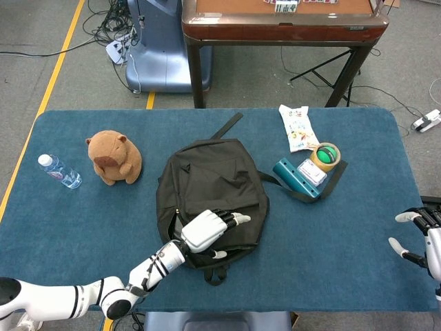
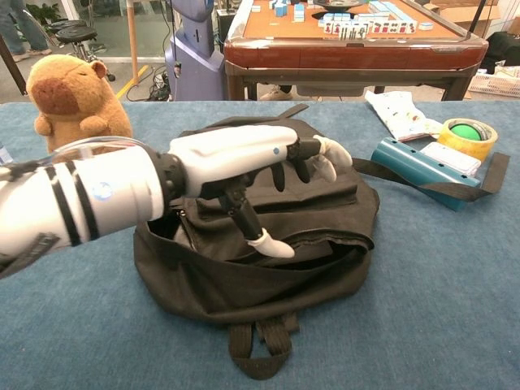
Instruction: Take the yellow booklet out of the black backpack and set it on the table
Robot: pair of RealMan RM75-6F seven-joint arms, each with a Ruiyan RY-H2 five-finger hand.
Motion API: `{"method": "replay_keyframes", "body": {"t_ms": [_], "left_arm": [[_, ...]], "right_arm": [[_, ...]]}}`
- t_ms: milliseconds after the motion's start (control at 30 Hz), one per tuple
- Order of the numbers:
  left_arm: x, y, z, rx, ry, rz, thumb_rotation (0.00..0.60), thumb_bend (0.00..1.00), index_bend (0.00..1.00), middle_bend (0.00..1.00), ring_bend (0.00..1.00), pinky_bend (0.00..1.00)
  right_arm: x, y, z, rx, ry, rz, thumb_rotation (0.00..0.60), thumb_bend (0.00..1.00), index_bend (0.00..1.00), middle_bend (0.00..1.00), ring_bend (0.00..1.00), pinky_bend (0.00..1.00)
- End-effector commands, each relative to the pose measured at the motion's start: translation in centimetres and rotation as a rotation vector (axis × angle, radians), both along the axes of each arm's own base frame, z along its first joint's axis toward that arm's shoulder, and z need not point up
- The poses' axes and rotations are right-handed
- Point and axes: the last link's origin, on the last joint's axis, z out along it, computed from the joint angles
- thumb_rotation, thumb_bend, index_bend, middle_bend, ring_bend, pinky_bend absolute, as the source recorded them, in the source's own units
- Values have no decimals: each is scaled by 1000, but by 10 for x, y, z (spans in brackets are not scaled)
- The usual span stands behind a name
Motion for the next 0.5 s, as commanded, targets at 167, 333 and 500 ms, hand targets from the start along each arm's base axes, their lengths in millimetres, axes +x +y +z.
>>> {"method": "replay_keyframes", "body": {"t_ms": [167,333,500], "left_arm": [[9,2,-19,-10,27,29,600,180,155,215,242,300],[9,12,-27,56,25,74,600,180,251,263,269,303],[5,24,-28,117,-7,139,600,216,478,504,494,424]], "right_arm": [[-3,0,2,-4,-2,-7,600,139,428,376,269,322],[-4,0,2,-1,-4,-8,600,139,428,376,269,322],[-5,2,3,-8,-8,-6,600,140,428,376,269,322]]}}
